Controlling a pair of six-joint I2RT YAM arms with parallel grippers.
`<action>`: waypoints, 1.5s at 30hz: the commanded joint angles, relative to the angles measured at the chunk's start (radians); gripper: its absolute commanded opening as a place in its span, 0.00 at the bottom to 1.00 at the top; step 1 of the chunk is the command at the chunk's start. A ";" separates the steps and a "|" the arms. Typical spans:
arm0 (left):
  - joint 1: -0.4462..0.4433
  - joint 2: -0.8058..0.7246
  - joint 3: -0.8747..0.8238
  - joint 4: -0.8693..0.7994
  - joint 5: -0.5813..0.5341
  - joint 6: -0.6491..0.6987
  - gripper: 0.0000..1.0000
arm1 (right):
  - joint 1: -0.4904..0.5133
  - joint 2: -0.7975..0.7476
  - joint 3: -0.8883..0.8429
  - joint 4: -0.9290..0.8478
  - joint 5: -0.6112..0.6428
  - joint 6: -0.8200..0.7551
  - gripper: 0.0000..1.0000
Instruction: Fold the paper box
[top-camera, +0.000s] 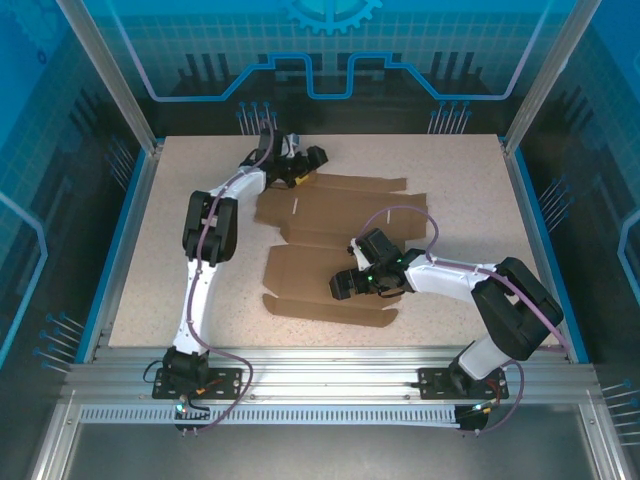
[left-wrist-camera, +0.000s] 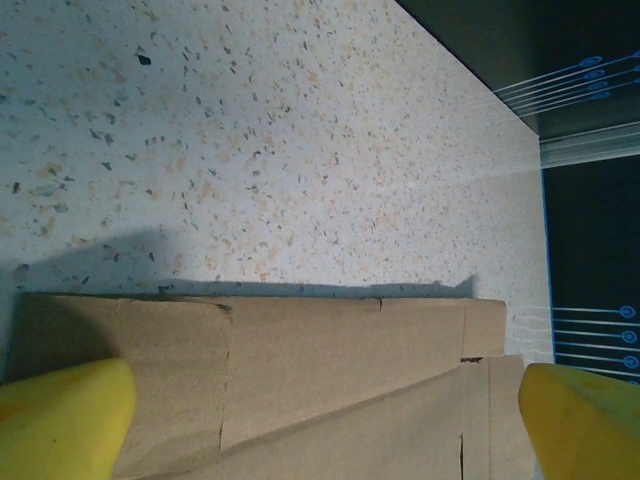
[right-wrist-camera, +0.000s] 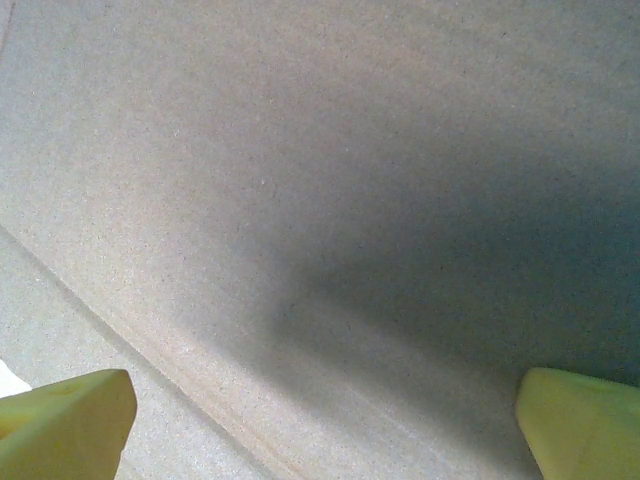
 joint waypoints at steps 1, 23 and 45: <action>-0.022 0.046 0.080 -0.195 -0.084 0.050 0.99 | 0.017 0.031 -0.021 -0.065 -0.002 0.008 1.00; -0.008 -0.399 -0.037 -0.413 -0.188 0.286 0.99 | -0.013 -0.283 0.027 -0.032 0.092 -0.100 1.00; 0.102 -0.756 -0.683 -0.334 -0.197 0.347 0.99 | -0.100 -0.329 -0.085 0.080 -0.002 -0.152 1.00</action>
